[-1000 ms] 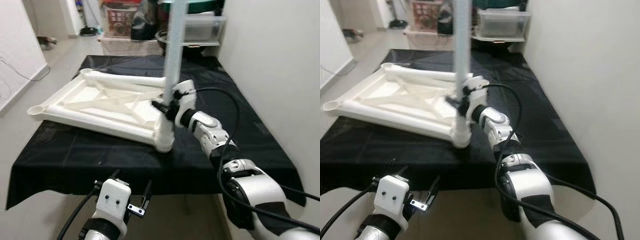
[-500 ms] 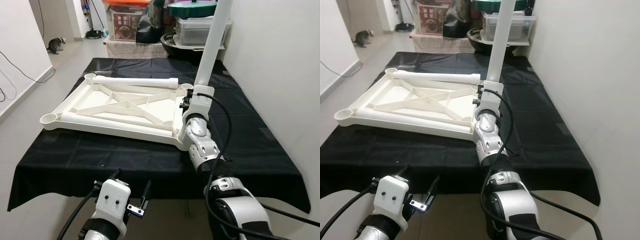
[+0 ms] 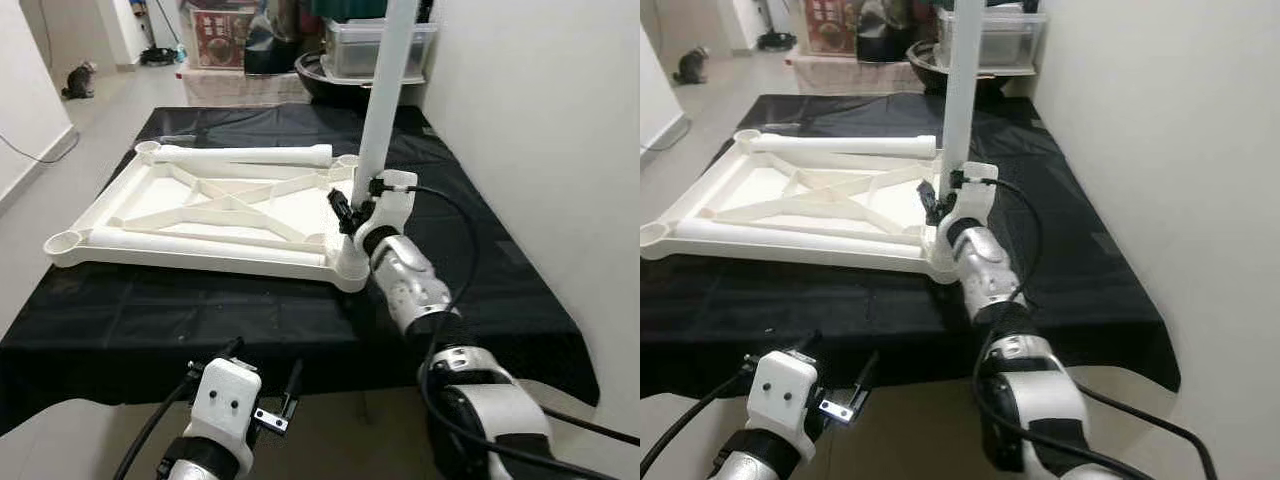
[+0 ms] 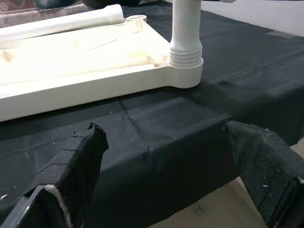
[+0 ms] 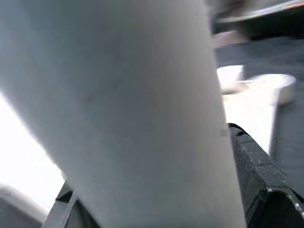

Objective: Building children table

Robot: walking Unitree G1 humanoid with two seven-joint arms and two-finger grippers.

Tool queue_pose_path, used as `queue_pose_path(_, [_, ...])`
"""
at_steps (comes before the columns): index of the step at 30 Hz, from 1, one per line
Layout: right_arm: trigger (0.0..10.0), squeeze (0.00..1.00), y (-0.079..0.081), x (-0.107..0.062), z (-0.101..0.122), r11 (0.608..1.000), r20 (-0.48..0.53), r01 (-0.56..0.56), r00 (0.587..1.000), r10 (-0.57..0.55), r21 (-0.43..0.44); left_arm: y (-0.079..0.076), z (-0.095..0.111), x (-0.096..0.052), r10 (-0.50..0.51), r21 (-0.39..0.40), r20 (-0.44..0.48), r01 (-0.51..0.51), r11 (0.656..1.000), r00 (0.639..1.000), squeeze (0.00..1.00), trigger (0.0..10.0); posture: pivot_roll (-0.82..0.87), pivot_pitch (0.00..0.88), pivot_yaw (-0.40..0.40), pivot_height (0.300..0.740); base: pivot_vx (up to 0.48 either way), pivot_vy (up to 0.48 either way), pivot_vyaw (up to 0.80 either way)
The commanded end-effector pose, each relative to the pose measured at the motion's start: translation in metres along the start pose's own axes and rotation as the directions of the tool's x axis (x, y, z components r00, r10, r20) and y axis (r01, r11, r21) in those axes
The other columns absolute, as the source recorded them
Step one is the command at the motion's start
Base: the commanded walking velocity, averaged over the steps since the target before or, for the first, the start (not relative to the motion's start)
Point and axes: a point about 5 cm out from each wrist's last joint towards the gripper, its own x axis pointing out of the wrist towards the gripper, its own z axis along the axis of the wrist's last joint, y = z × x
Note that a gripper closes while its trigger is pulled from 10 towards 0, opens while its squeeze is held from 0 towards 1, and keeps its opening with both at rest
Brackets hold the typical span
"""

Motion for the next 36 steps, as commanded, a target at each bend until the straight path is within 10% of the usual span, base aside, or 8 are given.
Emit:
queue_pose_path(1, [10.0,0.00,0.006,-0.001,-0.006,0.987,-0.046,-0.159,0.986,0.161,0.032,-0.001,-0.003,-0.001,-0.003,-0.003,-0.015,0.003,1.000,1.000,0.00,10.0,0.08,0.109,-0.042,0.740,0.000,0.000,0.00])
queue_pose_path(18, [10.0,0.00,0.035,-0.018,0.002,0.551,-0.176,-0.826,0.529,0.830,0.120,-0.001,-0.003,-0.002,0.000,0.003,-0.016,0.000,1.000,1.000,0.00,10.0,0.11,0.090,-0.051,0.740,0.000,0.000,0.00])
queue_pose_path(21, [7.1,0.00,0.037,-0.017,0.002,0.546,-0.173,-0.829,0.525,0.834,0.118,-0.001,-0.003,-0.003,0.000,0.003,-0.016,0.000,1.000,1.000,0.00,10.0,0.11,0.087,-0.051,0.740,0.000,0.000,0.00])
queue_pose_path(22, [0.0,0.00,0.039,-0.018,-0.001,0.521,-0.165,-0.844,0.500,0.850,0.129,-0.002,-0.003,-0.003,0.000,0.002,-0.017,0.000,1.000,1.000,0.00,10.0,0.11,0.084,-0.053,0.740,0.000,0.000,0.00])
queue_pose_path(25, [0.0,0.00,0.040,-0.021,-0.005,0.509,-0.167,-0.850,0.487,0.857,0.137,-0.002,-0.003,-0.003,0.000,0.001,-0.017,0.000,1.000,1.000,0.00,10.0,0.11,0.082,-0.050,0.740,0.000,0.000,0.00])
queue_pose_path(33, [0.0,0.00,0.032,-0.009,-0.013,0.749,-0.190,-0.663,0.732,0.654,0.021,-0.002,-0.003,-0.003,0.002,0.002,-0.015,-0.002,1.000,1.000,0.00,10.0,0.10,0.080,-0.054,0.740,0.000,0.000,0.00])
queue_pose_path(34, [0.0,0.00,0.017,-0.001,-0.015,0.911,-0.205,-0.400,0.904,0.375,-0.101,-0.002,-0.004,-0.002,0.002,0.002,-0.015,-0.002,1.000,1.000,0.00,10.0,0.10,0.082,-0.049,0.740,0.000,0.000,0.00])
queue_pose_path(36, [0.0,0.00,0.009,0.001,-0.016,0.950,-0.203,-0.274,0.949,0.242,-0.150,-0.002,-0.004,-0.002,0.001,0.002,-0.015,-0.001,1.000,1.000,0.00,10.0,0.10,0.082,-0.049,0.740,0.000,0.000,0.00])
